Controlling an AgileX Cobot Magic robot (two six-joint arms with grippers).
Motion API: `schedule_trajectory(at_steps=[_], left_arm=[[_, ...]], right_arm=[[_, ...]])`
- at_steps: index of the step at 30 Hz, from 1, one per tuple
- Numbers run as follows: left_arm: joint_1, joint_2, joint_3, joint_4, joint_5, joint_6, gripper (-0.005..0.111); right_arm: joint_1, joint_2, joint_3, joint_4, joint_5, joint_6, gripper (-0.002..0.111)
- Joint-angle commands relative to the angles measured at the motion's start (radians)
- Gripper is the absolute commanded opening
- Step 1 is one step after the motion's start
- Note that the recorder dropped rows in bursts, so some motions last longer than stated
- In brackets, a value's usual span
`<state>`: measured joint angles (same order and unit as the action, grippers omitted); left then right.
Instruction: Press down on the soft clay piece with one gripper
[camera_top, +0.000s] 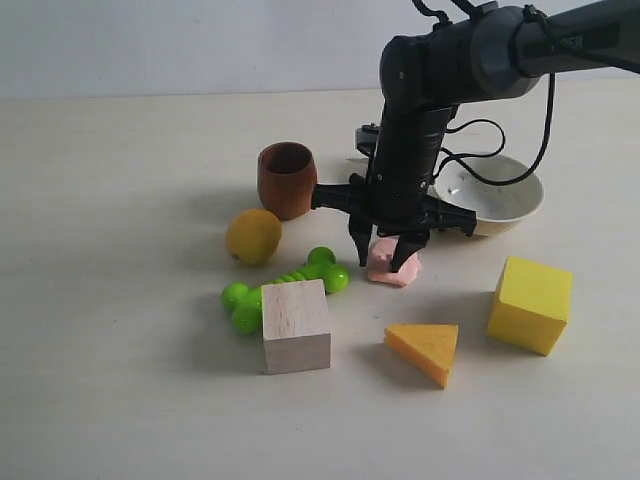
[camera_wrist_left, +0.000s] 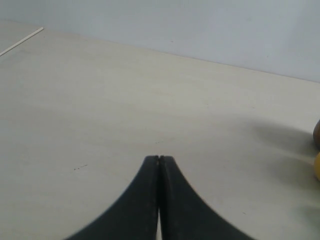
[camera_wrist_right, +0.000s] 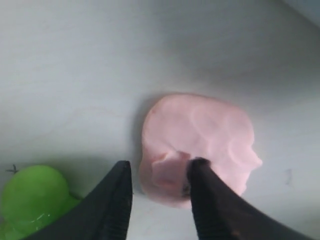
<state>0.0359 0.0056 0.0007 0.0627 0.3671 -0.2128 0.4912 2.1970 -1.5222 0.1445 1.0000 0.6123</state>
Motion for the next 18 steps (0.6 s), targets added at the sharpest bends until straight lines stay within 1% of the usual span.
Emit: schedule_trajectory(at_steps=[1,2,3,13,16,18], left_arm=[[-0.006,-0.006,-0.001,0.001,-0.007,-0.002,0.0],[-0.006,-0.006,-0.001,0.001,-0.007,-0.002,0.0],[-0.006,-0.006,-0.001,0.001,-0.007,-0.002,0.0],[-0.006,-0.006,-0.001,0.001,-0.007,-0.002,0.0],[-0.006,-0.006,-0.001,0.001,-0.007,-0.002,0.0],[-0.006,-0.006,-0.001,0.001,-0.007,-0.002,0.0]], right_arm=[[-0.002,0.001,-0.01,-0.014,0.016,-0.004,0.011],[-0.002,0.001,-0.01,-0.014,0.018,-0.01,0.002],[-0.002,0.001,-0.01,-0.014,0.018,-0.01,0.0],[-0.002,0.001,-0.01,-0.014,0.016,-0.012,0.0],[-0.002,-0.005,-0.01,-0.014,0.018,-0.019,0.008],[-0.002,-0.014,-0.01,-0.014,0.018,-0.027,0.019]])
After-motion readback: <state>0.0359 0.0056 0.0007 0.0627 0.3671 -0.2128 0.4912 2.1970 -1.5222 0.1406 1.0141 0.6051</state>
